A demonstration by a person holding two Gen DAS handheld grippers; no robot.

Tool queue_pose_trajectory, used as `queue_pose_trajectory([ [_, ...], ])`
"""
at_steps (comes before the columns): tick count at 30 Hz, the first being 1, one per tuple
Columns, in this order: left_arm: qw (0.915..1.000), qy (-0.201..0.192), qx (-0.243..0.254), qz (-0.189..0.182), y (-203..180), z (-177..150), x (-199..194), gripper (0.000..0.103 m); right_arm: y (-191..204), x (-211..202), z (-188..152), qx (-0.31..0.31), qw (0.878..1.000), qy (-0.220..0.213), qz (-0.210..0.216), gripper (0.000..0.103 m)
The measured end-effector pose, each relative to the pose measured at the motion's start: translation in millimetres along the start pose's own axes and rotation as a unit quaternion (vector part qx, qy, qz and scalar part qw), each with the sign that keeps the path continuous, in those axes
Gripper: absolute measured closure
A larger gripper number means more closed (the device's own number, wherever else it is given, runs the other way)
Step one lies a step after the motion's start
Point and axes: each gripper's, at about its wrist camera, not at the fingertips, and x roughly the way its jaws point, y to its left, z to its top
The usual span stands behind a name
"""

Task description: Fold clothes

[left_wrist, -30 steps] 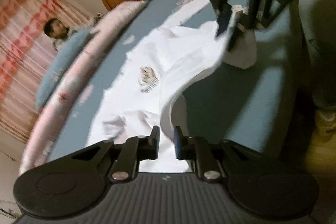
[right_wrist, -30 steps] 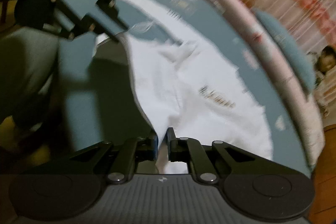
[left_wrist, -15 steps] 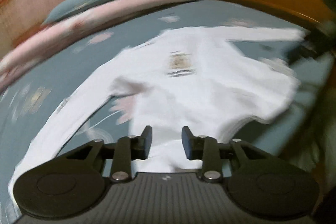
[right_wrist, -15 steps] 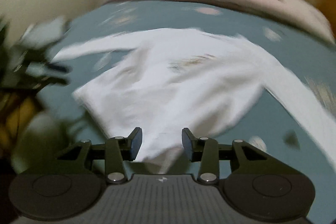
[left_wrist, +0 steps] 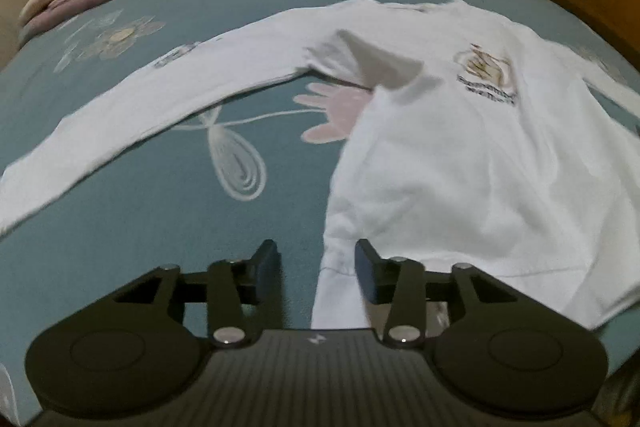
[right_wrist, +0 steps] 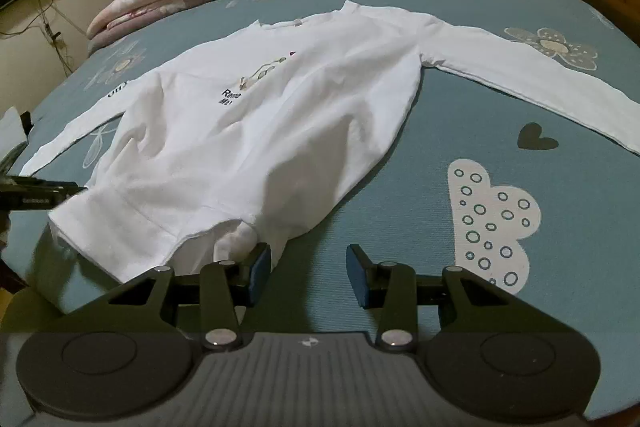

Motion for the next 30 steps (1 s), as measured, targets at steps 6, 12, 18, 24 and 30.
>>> queue_pose_trajectory([
  [6, 0.9994, 0.014, -0.032, -0.001, -6, -5, -9, 0.079, 3, -3, -7, -0.009, 1.000, -0.003, -0.010, 0.054],
  [12, 0.9982, 0.013, -0.048, -0.033, -4, -1, -34, 0.102, 4, -9, -8, -0.002, 1.000, -0.013, -0.004, 0.053],
  [18, 0.9967, -0.036, -0.043, -0.059, 12, -6, -103, 0.102, 3, -13, -9, -0.001, 1.000, -0.016, 0.000, 0.051],
  [24, 0.9978, 0.028, -0.059, 0.012, 36, -26, -73, 0.102, 2, -7, -11, 0.012, 1.000, -0.007, -0.001, 0.051],
  [30, 0.9997, 0.001, -0.024, -0.011, 28, -21, -82, 0.091, -3, -13, -14, 0.016, 1.000, -0.006, -0.013, 0.049],
])
